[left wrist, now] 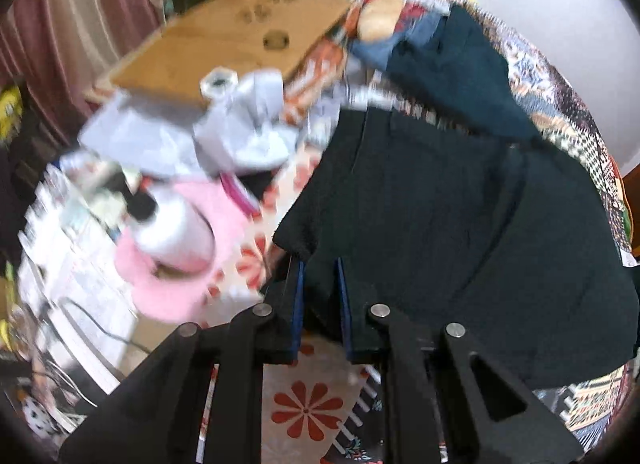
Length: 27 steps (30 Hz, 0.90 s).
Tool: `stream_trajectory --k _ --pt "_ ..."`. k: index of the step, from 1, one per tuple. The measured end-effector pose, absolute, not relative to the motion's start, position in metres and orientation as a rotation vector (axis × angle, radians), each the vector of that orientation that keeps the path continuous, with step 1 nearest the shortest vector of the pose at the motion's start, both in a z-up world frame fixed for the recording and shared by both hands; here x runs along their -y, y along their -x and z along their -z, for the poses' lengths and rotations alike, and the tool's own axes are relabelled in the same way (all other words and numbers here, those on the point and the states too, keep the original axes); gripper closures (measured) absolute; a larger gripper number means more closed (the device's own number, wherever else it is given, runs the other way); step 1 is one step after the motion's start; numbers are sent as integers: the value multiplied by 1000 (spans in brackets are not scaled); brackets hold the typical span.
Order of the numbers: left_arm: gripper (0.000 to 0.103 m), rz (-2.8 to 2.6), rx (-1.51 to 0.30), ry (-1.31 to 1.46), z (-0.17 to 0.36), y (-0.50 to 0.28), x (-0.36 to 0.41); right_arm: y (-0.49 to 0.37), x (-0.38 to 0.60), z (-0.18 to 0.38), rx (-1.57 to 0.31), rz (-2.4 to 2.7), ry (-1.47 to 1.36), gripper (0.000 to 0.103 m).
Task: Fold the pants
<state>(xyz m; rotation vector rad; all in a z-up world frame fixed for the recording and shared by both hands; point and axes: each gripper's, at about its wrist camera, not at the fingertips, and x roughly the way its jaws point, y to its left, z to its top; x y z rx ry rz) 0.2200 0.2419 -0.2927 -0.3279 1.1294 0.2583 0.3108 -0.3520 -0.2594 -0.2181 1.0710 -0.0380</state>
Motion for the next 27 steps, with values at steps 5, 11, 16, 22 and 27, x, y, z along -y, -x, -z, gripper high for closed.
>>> stream_trajectory --k 5,11,16,22,27 --pt "83 -230 -1168 322 309 -218 -240 -292 358 241 -1046 60 195 78" --pt "77 -243 -1165 323 297 -213 -243 -262 336 204 -931 -36 166 59" --pt "65 -229 -1112 254 266 -204 -232 -237 284 185 -870 -210 182 55" --pt "35 -146 -1012 134 224 -198 -191 -228 215 185 -845 -415 196 55" --pt "27 -122 -973 147 213 -215 -182 -244 167 186 -841 -553 189 55"
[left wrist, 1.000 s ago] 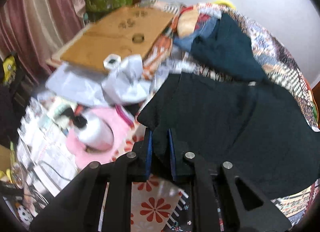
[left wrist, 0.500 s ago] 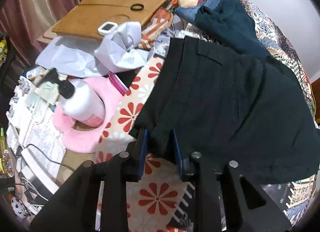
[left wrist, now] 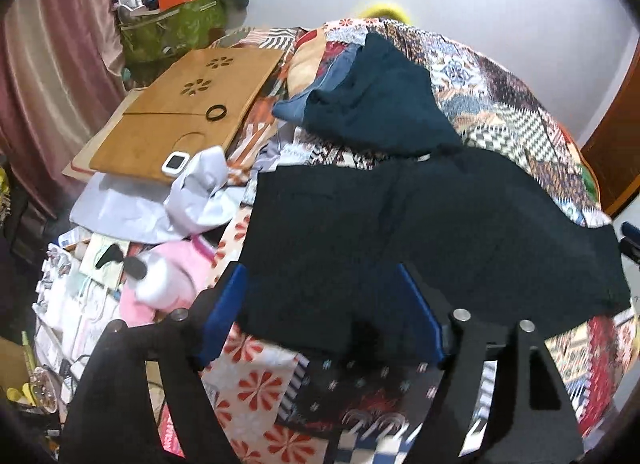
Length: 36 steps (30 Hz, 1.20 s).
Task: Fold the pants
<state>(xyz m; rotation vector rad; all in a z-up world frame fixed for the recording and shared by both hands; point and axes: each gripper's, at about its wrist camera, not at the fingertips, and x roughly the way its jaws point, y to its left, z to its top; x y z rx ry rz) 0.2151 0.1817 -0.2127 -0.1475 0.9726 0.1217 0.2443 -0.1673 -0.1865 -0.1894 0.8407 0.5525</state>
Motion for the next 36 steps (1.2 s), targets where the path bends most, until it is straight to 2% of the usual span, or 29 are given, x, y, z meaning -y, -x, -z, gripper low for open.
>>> stream_trajectory --k 11,22,24,26,29,32,36 --pt "27 -204 -1047 213 255 -303 -238 -348 70 206 -917 -710 166 55" --pt "27 -129 -1152 242 313 -359 -241 -427 2 271 -1132 -744 182 56" --pt "26 -115 -1149 259 317 -359 -244 -427 -5 279 -1149 -743 223 69" --pt "21 -115 -1145 261 321 -359 -248 -422 -9 283 -1128 -742 283 79" --pt "21 -135 -1138 280 326 -357 -258 -419 -10 281 -1085 -729 347 95" --pt "23 -280 -1111 188 324 -355 -265 -421 -6 284 -1072 -687 337 96" --pt "27 -263 -1116 260 324 -349 -274 -423 -1 281 -1059 -654 337 96"
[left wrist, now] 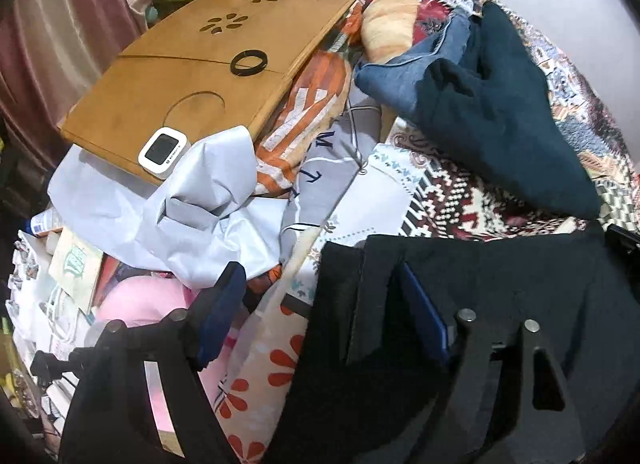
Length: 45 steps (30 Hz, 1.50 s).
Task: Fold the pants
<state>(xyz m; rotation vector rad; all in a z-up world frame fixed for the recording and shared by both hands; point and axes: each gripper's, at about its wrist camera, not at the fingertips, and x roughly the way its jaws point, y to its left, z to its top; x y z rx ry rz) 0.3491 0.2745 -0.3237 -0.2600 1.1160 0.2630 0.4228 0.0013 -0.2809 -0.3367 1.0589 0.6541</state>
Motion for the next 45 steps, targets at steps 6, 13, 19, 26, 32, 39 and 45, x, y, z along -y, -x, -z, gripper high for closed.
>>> stream_trajectory --k 6,13,19,26,32,39,45 --pt "31 -174 -1074 86 282 -319 -239 -390 29 236 -977 -671 286 94" --pt "28 14 -995 8 230 -257 -181 -293 64 191 -849 -740 333 71" --pt "26 105 -1007 -38 223 -213 -132 -228 70 202 -874 -791 333 70" --pt "26 126 -1051 -120 244 -186 -91 -198 67 228 -869 -795 368 69" --pt "26 104 -1031 -148 243 -192 -77 -207 61 229 -880 -821 356 64" --pt "62 142 -997 -187 240 -194 -55 -199 57 230 -850 -847 346 96" --pt "97 155 -953 -197 232 -185 -45 -198 66 225 -894 -890 249 102"
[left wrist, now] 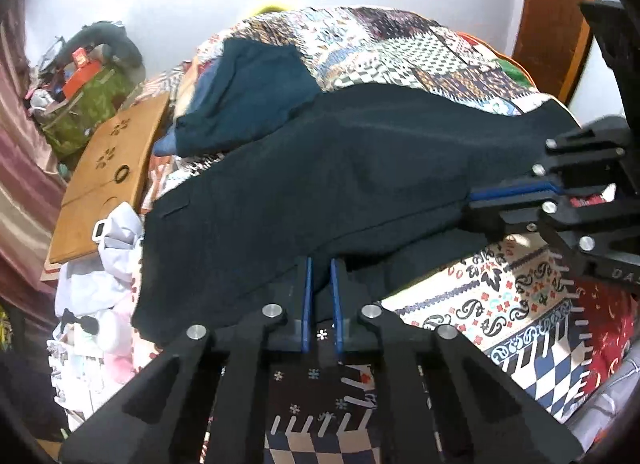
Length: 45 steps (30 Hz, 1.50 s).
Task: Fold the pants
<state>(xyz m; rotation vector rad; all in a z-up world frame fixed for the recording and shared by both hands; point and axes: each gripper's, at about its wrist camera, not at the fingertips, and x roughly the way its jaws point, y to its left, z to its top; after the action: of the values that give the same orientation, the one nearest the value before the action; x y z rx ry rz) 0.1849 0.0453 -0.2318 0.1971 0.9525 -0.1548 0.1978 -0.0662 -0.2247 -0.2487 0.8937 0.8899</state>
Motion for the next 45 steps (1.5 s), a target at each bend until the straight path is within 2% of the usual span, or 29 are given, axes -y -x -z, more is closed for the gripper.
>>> stream_trajectory --k 5,8,10,14,18,23,26,28,30,32,36,42,45 --pt "103 164 -943 -121 222 -181 -58 -189 71 218 -901 -898 233 102" --pt "103 137 -953 -92 224 -178 -66 -195 76 206 -871 -873 163 101" --pt "103 140 -969 -49 227 -176 -75 -207 79 204 -866 -832 118 96" --pt "103 134 -977 -33 228 -169 -82 -235 80 216 -908 -722 70 68" --pt "101 131 -957 -40 220 -167 -83 -247 94 242 -1009 -670 23 67" --pt "88 130 -963 -36 217 -179 -80 -231 138 238 -998 -625 -48 65" --pt "72 136 -971 -24 218 -190 -75 -218 170 237 -1009 -563 -90 63" --pt "55 153 -975 -21 219 -198 -68 -211 188 238 -1019 -501 -106 58" --pt "45 180 -976 -13 218 -205 -59 -200 214 239 -1030 -428 -149 54" --pt "31 202 -978 -17 218 -212 -47 -187 242 236 -1024 -363 -216 52" --pt "20 243 -1005 -26 219 -229 -25 -157 288 231 -990 -194 -312 36" --pt "19 324 -1090 8 236 -255 6 -134 335 237 -963 -32 -434 31" --pt "10 321 -1077 -33 238 -260 21 -138 350 247 -969 0 -507 31"
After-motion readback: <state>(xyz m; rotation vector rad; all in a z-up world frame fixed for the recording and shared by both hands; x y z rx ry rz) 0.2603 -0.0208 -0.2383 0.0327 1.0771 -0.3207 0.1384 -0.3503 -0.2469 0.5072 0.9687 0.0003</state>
